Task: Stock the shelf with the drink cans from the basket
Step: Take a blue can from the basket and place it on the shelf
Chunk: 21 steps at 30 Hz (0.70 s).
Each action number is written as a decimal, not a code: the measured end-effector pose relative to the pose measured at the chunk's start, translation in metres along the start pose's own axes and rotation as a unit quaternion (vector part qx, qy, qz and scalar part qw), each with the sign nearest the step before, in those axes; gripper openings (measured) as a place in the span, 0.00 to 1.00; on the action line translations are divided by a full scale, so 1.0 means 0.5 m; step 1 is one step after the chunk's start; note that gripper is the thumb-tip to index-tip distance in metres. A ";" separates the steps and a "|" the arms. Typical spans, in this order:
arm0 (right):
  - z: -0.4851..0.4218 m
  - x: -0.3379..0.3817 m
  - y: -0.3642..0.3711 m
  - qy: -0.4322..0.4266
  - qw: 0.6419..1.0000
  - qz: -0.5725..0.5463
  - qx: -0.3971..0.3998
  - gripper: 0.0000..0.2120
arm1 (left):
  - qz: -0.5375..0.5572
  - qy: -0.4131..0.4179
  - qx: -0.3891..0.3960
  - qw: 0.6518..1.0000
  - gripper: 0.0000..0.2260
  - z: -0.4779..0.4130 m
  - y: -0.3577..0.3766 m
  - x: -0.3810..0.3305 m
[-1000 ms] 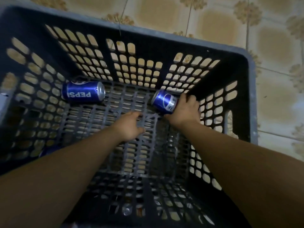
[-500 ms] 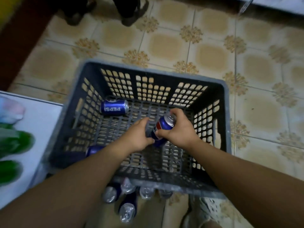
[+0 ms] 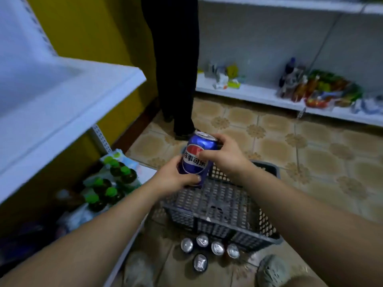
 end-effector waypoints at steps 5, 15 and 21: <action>0.145 0.206 0.120 -0.096 0.993 0.016 0.065 0.30 | -0.023 0.079 -0.123 0.989 0.27 0.205 -0.148 -0.111; 0.457 0.482 0.351 -0.260 0.945 0.037 0.194 0.29 | -0.041 0.107 -0.311 0.944 0.25 0.640 -0.357 -0.162; 0.618 0.531 0.505 -0.304 0.897 0.051 0.317 0.33 | -0.025 0.060 -0.397 0.916 0.28 0.848 -0.423 -0.108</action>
Point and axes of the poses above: each hand's wrist, its own z-axis away from the middle knuckle, its own y-axis out of the palm, x = y × z, the point moved 7 cm from there along -z, towards the middle knuckle, and after that the axes turned 3 degrees about -x, right-handed, at the moved point
